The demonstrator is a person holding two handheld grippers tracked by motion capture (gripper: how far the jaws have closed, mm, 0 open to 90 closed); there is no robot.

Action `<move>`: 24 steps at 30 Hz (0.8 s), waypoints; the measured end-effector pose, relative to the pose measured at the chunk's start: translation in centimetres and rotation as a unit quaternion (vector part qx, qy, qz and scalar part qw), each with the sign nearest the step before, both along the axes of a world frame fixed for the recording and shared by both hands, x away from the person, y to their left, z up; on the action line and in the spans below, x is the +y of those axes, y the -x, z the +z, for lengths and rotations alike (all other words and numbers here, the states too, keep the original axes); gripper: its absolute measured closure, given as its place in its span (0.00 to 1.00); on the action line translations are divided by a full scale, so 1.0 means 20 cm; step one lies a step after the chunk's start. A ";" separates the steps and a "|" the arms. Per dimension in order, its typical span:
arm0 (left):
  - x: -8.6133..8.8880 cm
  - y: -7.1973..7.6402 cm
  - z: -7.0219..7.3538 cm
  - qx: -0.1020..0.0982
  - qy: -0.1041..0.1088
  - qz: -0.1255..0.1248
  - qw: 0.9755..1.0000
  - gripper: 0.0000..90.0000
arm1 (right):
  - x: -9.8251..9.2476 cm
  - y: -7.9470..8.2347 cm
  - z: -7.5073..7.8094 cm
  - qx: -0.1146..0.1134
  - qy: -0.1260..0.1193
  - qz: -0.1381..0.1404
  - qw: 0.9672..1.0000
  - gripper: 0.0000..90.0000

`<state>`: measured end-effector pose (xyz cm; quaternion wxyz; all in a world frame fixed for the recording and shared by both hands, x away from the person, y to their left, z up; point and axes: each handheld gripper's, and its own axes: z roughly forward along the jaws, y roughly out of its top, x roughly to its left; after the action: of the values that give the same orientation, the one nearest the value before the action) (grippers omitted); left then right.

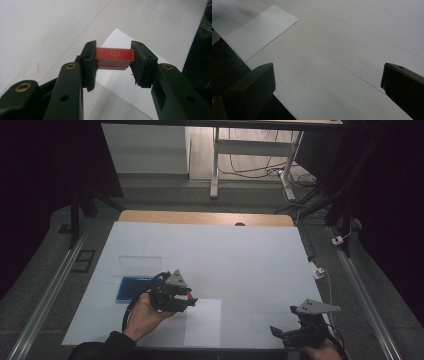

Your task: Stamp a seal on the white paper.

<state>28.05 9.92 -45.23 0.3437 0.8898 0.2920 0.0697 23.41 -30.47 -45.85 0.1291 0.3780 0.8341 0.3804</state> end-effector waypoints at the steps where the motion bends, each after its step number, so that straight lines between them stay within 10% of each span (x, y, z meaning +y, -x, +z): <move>1: -0.01 0.00 0.00 -0.001 -0.001 -0.002 1.000 0.65 | 0.00 0.00 0.00 0.000 0.000 0.000 1.000 0.00; 24: -0.19 0.02 -0.09 0.001 -0.022 -0.046 0.999 0.65 | 0.00 0.00 0.00 -0.001 0.000 0.003 1.000 0.00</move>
<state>27.72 6.17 -47.13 0.3262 0.9099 0.2494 0.0593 23.38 -30.51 -45.83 0.1287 0.3752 0.8353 0.3807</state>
